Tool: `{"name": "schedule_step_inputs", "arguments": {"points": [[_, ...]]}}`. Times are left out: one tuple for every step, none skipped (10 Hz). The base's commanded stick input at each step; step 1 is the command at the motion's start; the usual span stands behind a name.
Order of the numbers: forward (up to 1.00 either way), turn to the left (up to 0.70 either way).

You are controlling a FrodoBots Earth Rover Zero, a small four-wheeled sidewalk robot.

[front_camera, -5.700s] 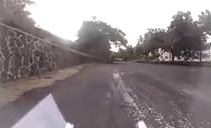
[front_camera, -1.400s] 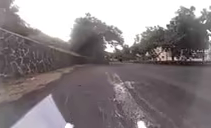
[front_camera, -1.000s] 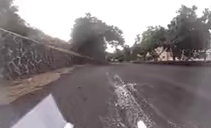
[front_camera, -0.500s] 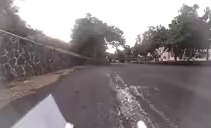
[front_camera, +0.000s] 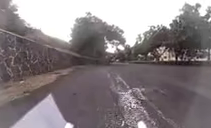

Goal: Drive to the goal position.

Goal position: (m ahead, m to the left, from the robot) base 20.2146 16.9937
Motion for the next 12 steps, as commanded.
{"name": "schedule_step_inputs", "arguments": {"points": [[0.45,-0.09],[0.45,0.0],[0.45,0.0],[0.45,0.0],[0.45,0.0],[0.45,0.0],[0.45,0.0],[0.45,0.0],[0.45,0.0],[0.45,0.0],[0.45,0.0],[0.45,0.0]]}}
